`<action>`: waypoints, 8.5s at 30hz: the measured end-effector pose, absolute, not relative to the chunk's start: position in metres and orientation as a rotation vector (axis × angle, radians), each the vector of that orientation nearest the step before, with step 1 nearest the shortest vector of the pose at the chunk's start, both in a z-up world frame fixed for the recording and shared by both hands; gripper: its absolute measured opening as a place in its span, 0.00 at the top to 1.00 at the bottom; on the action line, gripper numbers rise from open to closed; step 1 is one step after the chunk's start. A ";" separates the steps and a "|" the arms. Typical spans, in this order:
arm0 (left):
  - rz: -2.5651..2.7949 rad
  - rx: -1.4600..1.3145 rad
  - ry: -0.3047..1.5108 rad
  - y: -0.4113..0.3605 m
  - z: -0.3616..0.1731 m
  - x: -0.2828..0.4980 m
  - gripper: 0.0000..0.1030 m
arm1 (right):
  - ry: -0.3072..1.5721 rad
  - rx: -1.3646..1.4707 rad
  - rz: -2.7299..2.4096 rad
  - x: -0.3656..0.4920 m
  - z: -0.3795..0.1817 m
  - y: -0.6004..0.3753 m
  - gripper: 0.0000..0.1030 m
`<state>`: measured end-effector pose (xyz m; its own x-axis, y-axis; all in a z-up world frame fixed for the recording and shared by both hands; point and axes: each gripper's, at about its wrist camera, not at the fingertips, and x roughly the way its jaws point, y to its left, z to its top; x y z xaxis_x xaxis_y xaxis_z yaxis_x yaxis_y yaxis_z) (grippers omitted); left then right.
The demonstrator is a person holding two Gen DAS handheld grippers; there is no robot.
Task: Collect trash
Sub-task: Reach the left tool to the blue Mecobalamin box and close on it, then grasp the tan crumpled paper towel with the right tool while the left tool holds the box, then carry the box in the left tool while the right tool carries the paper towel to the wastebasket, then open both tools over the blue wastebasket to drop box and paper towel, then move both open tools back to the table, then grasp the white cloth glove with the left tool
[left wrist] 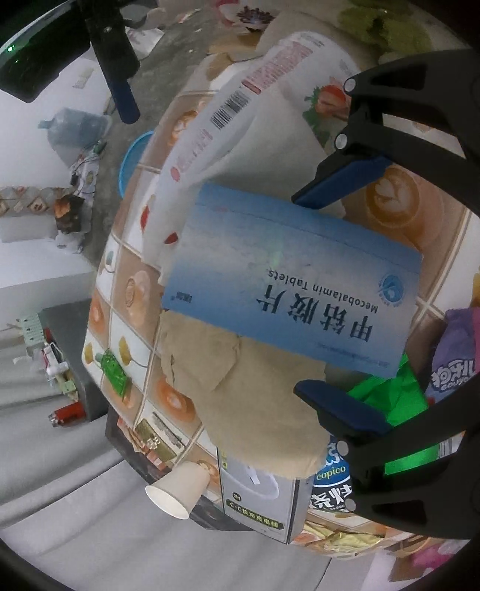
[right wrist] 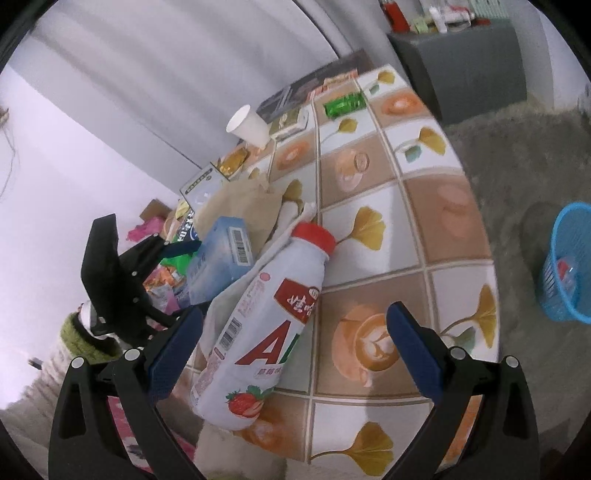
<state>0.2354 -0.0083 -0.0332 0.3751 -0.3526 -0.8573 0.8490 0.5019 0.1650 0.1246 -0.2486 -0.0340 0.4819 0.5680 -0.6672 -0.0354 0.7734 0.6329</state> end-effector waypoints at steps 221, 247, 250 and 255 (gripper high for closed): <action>-0.976 -0.056 0.609 -0.213 0.087 0.113 0.21 | 0.608 0.357 -0.321 -0.015 0.009 -0.483 0.07; -0.675 -0.231 0.700 0.022 0.002 0.138 0.30 | 0.896 0.518 0.270 0.090 -0.010 -0.251 0.07; -0.677 -0.234 0.748 0.021 -0.011 0.151 0.36 | 0.930 0.563 0.303 0.099 -0.017 -0.244 0.07; -0.709 -0.260 0.820 0.018 -0.026 0.167 0.39 | 0.982 0.621 0.354 0.114 -0.027 -0.233 0.07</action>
